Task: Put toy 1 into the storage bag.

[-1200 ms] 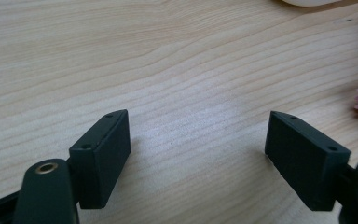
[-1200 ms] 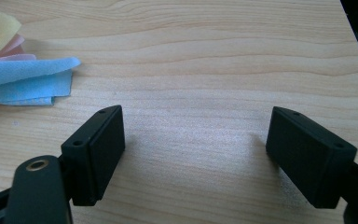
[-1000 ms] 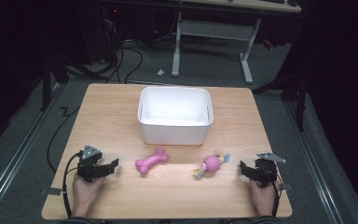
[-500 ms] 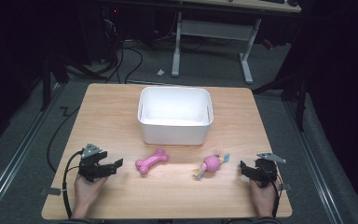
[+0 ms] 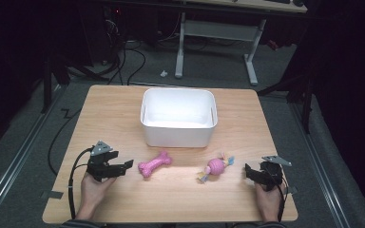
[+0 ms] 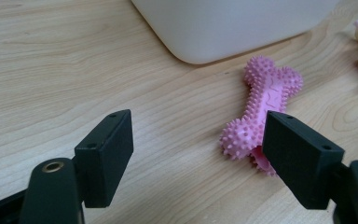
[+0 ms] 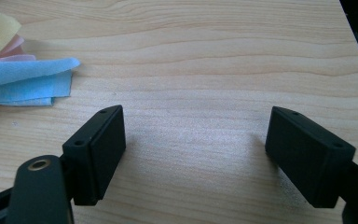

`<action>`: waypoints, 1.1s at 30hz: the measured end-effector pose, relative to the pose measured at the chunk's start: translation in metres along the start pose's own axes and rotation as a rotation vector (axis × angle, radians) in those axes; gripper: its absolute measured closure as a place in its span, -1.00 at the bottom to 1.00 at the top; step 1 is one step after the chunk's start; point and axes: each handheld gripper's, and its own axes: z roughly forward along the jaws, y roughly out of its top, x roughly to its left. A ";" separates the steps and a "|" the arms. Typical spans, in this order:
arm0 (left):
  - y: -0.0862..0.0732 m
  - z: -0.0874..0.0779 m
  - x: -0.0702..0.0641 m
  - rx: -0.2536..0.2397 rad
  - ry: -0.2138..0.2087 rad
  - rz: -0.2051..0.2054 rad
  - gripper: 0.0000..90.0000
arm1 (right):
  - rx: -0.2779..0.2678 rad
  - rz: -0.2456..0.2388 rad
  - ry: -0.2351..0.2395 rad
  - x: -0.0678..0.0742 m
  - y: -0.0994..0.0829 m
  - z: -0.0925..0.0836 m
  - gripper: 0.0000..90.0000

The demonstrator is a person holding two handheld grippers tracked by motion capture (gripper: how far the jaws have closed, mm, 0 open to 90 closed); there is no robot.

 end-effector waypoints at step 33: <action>0.050 0.038 -0.056 0.143 -0.066 0.219 -0.35 | 0.000 -0.005 0.007 0.000 0.000 0.000 -0.54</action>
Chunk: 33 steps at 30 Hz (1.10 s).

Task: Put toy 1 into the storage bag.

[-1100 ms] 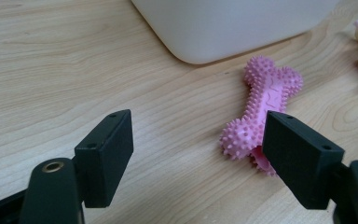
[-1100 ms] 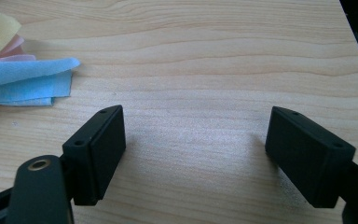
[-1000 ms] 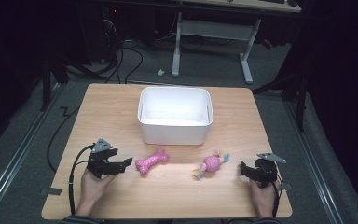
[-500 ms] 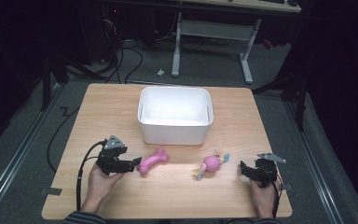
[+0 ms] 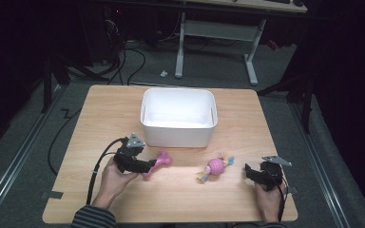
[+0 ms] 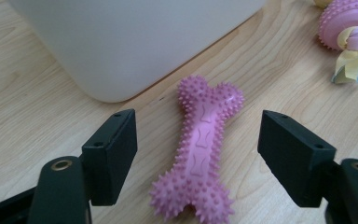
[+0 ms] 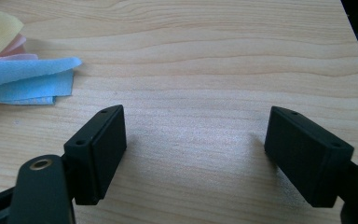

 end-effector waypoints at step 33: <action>0.003 0.050 -0.004 0.207 -0.001 0.077 -0.03 | -0.001 -0.001 0.003 0.000 0.000 0.000 -0.53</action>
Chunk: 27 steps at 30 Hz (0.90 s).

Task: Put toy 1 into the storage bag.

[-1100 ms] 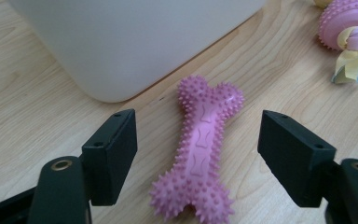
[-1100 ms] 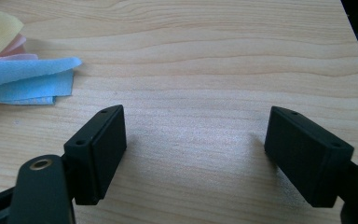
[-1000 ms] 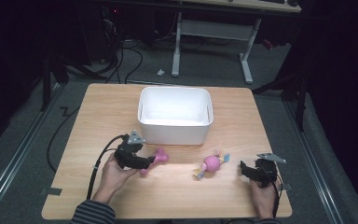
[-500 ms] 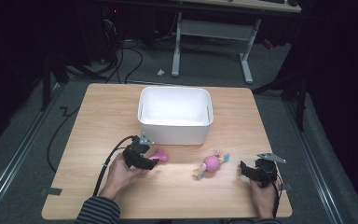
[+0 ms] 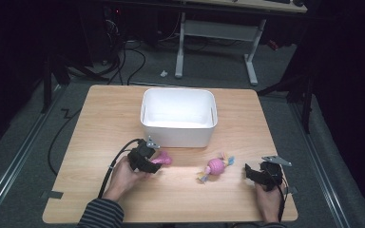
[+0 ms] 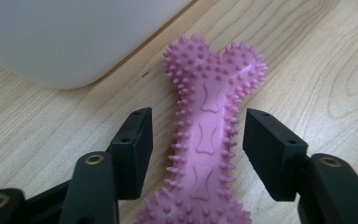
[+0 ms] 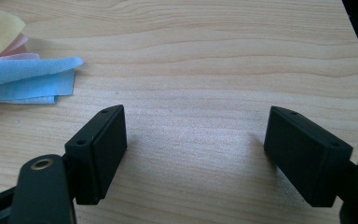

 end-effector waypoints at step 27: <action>0.003 0.008 0.000 0.064 -0.019 0.019 0.28 | 0.000 -0.002 0.002 0.000 0.000 0.000 -0.53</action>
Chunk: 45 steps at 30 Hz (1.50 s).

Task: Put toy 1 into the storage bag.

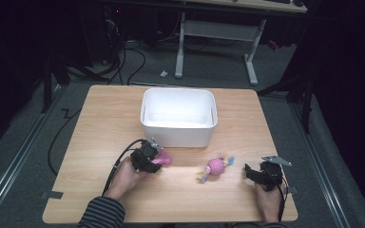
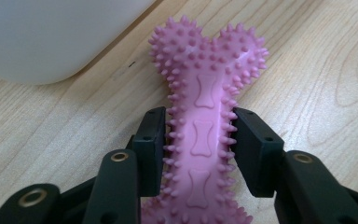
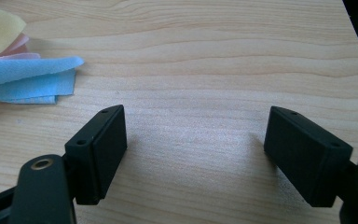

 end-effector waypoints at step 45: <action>-0.014 -0.079 0.008 -0.155 0.022 -0.062 0.32 | -0.002 -0.008 0.010 0.001 0.000 0.000 -0.53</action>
